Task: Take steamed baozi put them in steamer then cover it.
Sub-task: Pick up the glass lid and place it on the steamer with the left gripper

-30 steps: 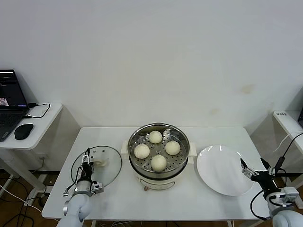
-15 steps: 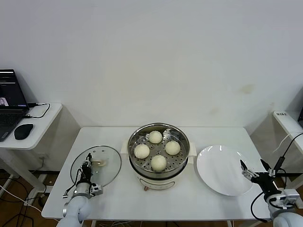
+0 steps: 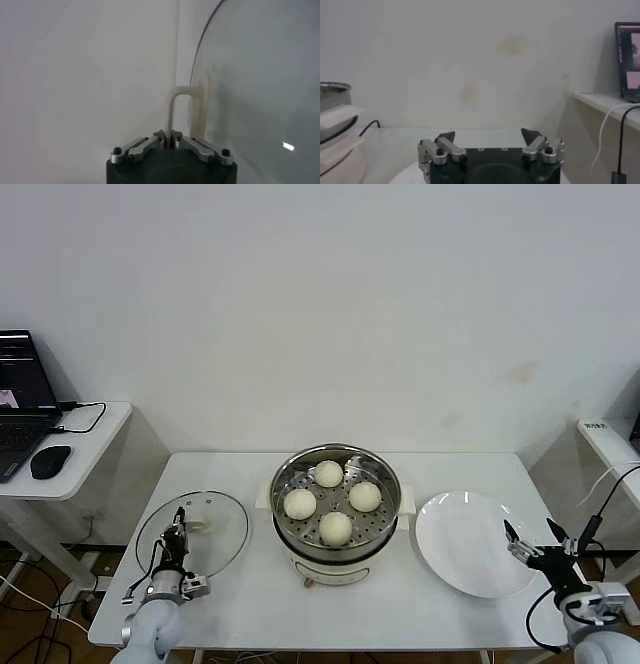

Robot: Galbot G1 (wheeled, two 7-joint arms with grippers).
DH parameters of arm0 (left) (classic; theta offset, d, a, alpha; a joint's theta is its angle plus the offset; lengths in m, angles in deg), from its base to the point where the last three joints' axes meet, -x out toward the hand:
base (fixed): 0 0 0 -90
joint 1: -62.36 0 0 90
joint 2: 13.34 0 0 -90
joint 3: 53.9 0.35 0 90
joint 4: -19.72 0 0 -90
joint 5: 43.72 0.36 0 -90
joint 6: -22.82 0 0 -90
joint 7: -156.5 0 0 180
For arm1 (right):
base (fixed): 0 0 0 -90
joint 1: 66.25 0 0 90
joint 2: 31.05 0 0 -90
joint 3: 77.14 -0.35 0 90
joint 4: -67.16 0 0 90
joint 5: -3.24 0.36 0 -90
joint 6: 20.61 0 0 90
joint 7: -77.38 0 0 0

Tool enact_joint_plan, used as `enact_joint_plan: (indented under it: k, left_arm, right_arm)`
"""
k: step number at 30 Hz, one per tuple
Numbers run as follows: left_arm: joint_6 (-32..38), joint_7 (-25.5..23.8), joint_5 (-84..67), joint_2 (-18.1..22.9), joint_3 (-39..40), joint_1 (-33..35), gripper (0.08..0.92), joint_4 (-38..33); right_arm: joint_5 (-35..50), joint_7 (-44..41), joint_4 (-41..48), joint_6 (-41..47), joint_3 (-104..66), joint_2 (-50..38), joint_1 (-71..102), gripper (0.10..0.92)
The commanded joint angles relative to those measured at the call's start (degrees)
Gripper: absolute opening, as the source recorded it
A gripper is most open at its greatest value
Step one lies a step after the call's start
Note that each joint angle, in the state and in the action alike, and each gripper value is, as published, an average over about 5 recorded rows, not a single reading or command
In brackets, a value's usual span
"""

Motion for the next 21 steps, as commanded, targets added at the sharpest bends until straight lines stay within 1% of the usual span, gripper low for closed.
enact_joint_plan:
  k: [1,7,13,21]
  left_arm:
    - [-2.4,-5.6,2.2,-2.4,-2.7,4.1,0.14,-12.7]
    - [-4.0,-8.5,3.4,-5.5,-5.3,5.2,0.14,-15.2]
    - [-5.7,-10.9,3.0,-8.2,-6.9,5.3,0.14,-18.5]
    - [-13.5,-19.4,4.2,-8.8,-6.1,3.2,0.14,-28.0]
  right_arm:
    - [-0.1,0.3,-1.3,1.7,0.6,0.2,-0.1,0.823]
    - [-1.7,0.6,-3.4,4.3,0.7,0.1,0.2,0.823]
    - [-1.7,0.5,-4.7,4.8,0.7,0.1,0.1,0.823]
    - [-1.9,0.4,-5.2,5.0,0.8,0.5,-0.2,0.823]
